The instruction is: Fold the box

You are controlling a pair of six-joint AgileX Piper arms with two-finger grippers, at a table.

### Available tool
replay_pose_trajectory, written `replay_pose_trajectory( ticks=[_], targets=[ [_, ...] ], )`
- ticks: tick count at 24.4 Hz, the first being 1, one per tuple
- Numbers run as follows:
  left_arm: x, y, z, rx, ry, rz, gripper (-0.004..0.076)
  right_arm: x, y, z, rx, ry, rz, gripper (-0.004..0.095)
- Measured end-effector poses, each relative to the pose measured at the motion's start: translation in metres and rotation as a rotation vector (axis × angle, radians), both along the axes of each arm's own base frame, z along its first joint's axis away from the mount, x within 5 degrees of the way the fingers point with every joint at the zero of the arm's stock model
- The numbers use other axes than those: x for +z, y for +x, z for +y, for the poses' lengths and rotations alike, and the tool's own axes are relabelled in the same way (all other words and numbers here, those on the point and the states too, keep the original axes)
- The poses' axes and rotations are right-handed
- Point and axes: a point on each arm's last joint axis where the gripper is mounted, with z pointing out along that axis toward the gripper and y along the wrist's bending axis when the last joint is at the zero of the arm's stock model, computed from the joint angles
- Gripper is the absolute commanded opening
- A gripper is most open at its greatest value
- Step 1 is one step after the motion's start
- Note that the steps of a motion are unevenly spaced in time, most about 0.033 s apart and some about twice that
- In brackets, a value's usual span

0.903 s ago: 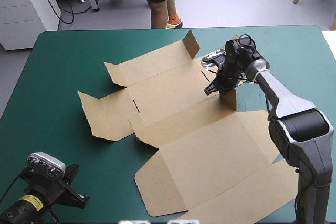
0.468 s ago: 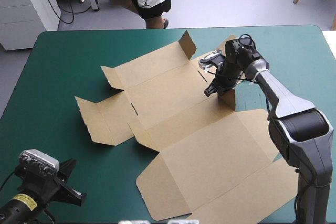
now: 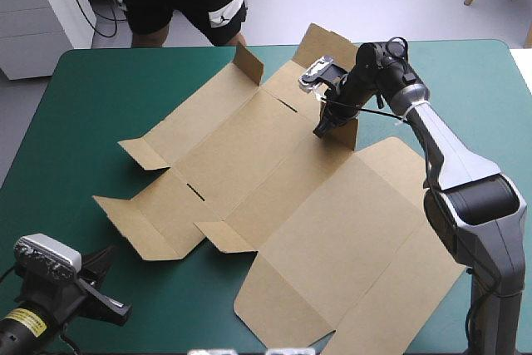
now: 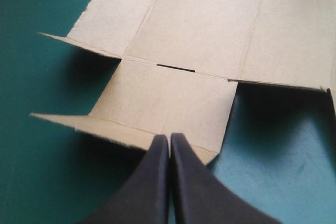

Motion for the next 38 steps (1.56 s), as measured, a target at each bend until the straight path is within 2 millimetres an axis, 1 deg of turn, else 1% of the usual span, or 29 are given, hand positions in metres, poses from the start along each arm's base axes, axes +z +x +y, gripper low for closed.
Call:
replay_pose_trajectory(
  ticks=[2,5,7,8,9,10,14,18,19,20,21,22,25,38],
  targets=[
    [0.000,0.000,-0.001,-0.006,-0.014,0.004,-0.0010,0.004,-0.002,0.009,0.072,-0.006,-0.032,-0.0019],
    [0.000,-0.001,-0.002,-0.009,-0.021,0.006,-0.0010,0.007,-0.008,0.029,0.185,-0.018,-0.083,-0.0020],
    [0.000,-0.001,-0.002,-0.010,-0.025,0.005,-0.0010,0.008,-0.013,0.043,0.270,-0.027,-0.123,-0.0020],
    [0.001,0.000,-0.002,-0.010,-0.027,0.002,-0.0010,0.009,-0.018,0.056,0.352,-0.038,-0.161,-0.0020],
    [0.001,0.000,-0.002,-0.010,-0.028,0.001,-0.0010,0.009,-0.020,0.063,0.394,-0.044,-0.185,-0.0020],
    [0.001,0.000,-0.002,-0.010,-0.029,0.001,-0.0010,0.010,-0.025,0.075,0.464,-0.050,-0.226,-0.0020],
    [0.001,0.000,-0.002,-0.010,-0.029,0.001,-0.0010,0.012,-0.035,0.098,0.624,-0.074,-0.318,-0.0020],
    [0.001,0.000,-0.002,-0.010,-0.029,0.001,-0.0010,0.008,-0.044,0.119,0.723,-0.083,-0.356,-0.0020],
    [0.001,0.000,-0.002,-0.010,-0.029,0.001,-0.0010,0.005,-0.045,0.123,0.735,-0.084,-0.351,-0.0020],
    [0.001,0.000,-0.002,-0.010,-0.029,0.001,-0.0010,-0.003,-0.047,0.129,0.758,-0.087,-0.336,-0.0020],
    [0.001,0.000,-0.002,-0.010,-0.029,0.001,-0.0010,-0.007,-0.047,0.131,0.763,-0.088,-0.325,-0.0020],
    [0.001,0.000,-0.002,-0.010,-0.029,0.001,-0.0010,-0.016,-0.047,0.136,0.763,-0.088,-0.292,-0.0020],
    [0.001,0.000,-0.002,-0.010,-0.029,0.001,-0.0010,-0.028,-0.046,0.138,0.718,-0.089,-0.235,-0.0020],
    [0.004,0.001,-0.002,-0.006,-0.043,-0.039,-0.0010,-0.030,-0.045,0.134,0.502,-0.073,-0.130,-0.0020]
  ],
)
